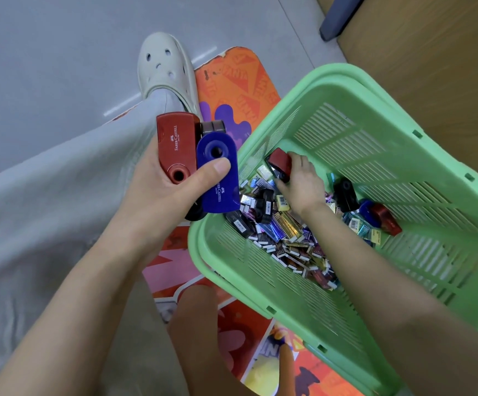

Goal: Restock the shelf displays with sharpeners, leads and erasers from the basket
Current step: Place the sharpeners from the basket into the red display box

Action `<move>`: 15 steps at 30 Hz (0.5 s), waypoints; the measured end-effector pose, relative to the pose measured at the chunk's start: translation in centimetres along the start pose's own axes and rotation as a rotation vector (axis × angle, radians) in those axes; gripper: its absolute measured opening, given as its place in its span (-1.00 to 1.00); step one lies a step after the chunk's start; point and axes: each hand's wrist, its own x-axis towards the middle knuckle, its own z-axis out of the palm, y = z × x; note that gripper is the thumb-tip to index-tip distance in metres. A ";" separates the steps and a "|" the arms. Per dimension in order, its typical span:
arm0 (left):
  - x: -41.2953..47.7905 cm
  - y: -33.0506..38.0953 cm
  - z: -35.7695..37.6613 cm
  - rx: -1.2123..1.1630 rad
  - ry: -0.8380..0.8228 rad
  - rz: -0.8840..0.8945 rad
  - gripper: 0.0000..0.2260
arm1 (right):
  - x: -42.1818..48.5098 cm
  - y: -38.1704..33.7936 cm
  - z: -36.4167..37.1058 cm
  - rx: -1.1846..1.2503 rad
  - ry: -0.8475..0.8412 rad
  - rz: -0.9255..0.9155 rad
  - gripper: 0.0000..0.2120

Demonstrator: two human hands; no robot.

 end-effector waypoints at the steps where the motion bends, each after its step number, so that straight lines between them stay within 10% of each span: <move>1: -0.1 0.0 0.0 0.002 -0.003 -0.002 -0.61 | 0.1 0.0 0.1 -0.004 -0.019 -0.006 -0.51; 15: -0.7 0.2 0.8 0.077 -0.020 0.012 -0.57 | -2.2 0.7 -2.6 -0.022 0.188 -0.015 -0.59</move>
